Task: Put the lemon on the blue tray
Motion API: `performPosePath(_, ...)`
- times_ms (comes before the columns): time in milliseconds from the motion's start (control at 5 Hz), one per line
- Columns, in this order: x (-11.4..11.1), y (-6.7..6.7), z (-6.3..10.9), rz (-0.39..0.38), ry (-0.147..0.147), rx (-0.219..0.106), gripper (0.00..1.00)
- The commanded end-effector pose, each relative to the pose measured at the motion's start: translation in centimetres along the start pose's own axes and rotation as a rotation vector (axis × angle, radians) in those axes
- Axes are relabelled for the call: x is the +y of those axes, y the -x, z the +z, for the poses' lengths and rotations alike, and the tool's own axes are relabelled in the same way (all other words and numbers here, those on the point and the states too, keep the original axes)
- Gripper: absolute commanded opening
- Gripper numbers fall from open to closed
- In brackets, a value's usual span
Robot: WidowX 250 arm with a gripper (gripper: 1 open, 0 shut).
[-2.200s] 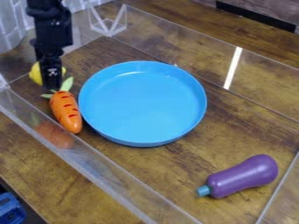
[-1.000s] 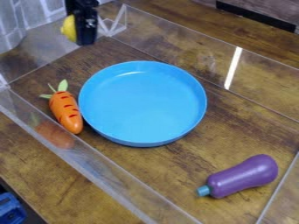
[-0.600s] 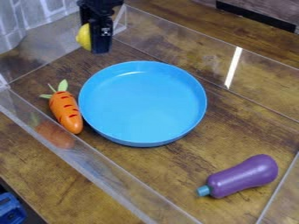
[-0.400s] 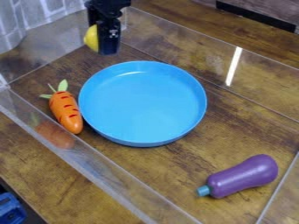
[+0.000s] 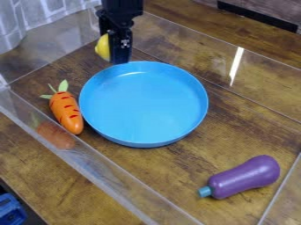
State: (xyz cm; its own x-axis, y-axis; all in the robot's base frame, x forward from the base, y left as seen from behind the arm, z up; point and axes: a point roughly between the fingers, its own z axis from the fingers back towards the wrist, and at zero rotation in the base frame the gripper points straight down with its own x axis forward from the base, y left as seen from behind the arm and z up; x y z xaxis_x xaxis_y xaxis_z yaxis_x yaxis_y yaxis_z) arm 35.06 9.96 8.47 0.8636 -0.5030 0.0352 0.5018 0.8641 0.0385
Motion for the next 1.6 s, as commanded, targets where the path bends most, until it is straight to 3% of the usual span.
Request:
performPosePath(0,-0.4,-1.1,1.1,-0.026,-0.038,-0.044,0.0)
performPosePath(400,-0.3,-1.6,0.1,-0.043,-0.032,-0.046,0.0)
performPosePath(600,0.0,-1.3,-0.3,-0.047,-0.031,-0.016,1.0)
performPosePath(1400,1.1,-0.8,-1.5,-0.138,-0.022,-0.001,1.0)
